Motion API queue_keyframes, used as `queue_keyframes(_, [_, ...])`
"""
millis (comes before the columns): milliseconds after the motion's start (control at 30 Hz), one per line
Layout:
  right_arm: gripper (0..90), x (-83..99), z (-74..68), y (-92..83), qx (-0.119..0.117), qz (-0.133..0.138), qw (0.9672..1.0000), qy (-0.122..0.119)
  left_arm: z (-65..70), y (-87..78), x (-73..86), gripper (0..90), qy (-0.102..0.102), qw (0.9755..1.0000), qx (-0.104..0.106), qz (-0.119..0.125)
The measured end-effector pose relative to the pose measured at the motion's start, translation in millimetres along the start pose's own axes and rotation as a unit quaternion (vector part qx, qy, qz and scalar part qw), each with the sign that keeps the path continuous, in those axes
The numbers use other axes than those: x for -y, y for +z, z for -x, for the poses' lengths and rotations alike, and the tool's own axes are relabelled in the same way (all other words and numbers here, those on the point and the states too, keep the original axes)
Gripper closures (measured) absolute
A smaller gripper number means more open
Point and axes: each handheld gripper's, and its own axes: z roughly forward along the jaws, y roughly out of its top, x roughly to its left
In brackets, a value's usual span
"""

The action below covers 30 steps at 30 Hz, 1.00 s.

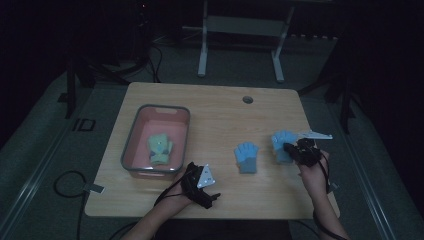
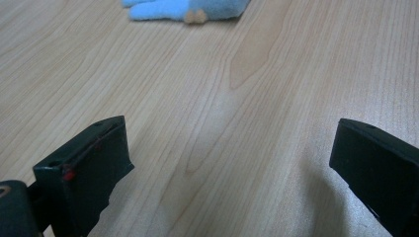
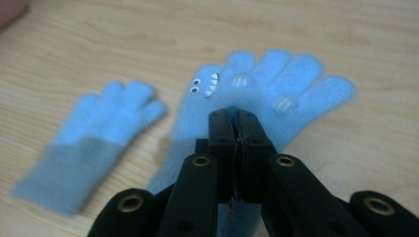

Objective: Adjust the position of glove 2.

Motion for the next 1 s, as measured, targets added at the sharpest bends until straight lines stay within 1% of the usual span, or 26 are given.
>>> queue_keyframes(167, [87.0, -12.0, -15.1, -5.3, -0.014, 0.012, 0.9998, 0.0, 0.1, 0.6, 0.1, 2.2, -0.001, 1.0, 0.0, 0.001])
queue_keyframes(233, [87.0, -15.6, -22.1, -5.1, -0.029, 0.017, 0.9994, 0.0, -0.3, 0.3, 0.1, 2.2, -0.001, 1.0, 0.0, 0.001])
queue_keyframes(333, [87.0, -19.4, -34.4, -3.2, -0.038, 0.021, 0.9991, -0.004, -0.2, 0.1, 0.1, 2.2, -0.001, 1.0, 0.0, 0.001])
queue_keyframes(433, [87.0, -20.6, -48.0, 2.0, -0.045, 0.017, 0.9988, -0.011, 0.0, 0.1, -0.2, 2.2, 0.001, 1.0, -0.001, 0.001])
queue_keyframes(467, [87.0, -20.6, -48.0, 2.0, -0.045, 0.017, 0.9988, -0.011, 0.0, 0.1, -0.2, 2.2, 0.001, 1.0, -0.001, 0.001])
queue_keyframes(500, [87.0, -20.3, -59.5, 7.9, -0.06, 0.014, 0.9981, -0.011, 0.4, -0.2, -0.1, 2.2, 0.001, 1.0, -0.001, 0.003])
queue_keyframes(600, [87.0, -19.0, -69.6, 13.7, -0.071, 0.009, 0.9973, -0.012, 0.0, -0.8, -0.2, 2.2, -0.003, 1.0, 0.001, 0.006])
queue_keyframes(633, [87.0, -19.0, -69.6, 13.7, -0.071, 0.009, 0.9973, -0.012, 0.0, -0.8, -0.2, 2.2, -0.003, 1.0, 0.001, 0.006])
queue_keyframes(667, [87.0, -18.2, -73.1, 15.7, -0.074, 0.007, 0.9971, -0.014, 0.0, -0.8, -0.2, 2.2, -0.003, 1.0, 0.001, 0.006])
queue_keyframes(700, [87.0, -15.6, -79.6, 19.9, -0.082, 0.001, 0.9966, -0.012, -0.3, -1.2, -0.3, 2.2, -0.004, 1.0, 0.002, 0.008])
queue_keyframes(733, [87.0, -14.1, -81.9, 22.2, -0.085, -0.002, 0.9962, -0.015, -0.3, -1.3, -0.3, 2.2, -0.004, 0.9999, 0.002, 0.009])
queue_keyframes(900, [86.9, -4.6, -91.3, 33.7, -0.093, -0.023, 0.9953, -0.016, -0.2, -1.7, -0.8, 2.2, -0.007, 0.9999, 0.005, 0.01])
queue_keyframes(1000, [86.8, 0.1, -94.8, 40.9, -0.095, -0.034, 0.9948, -0.018, 0.2, -1.4, -1.0, 2.2, -0.012, 0.9998, 0.006, 0.015])
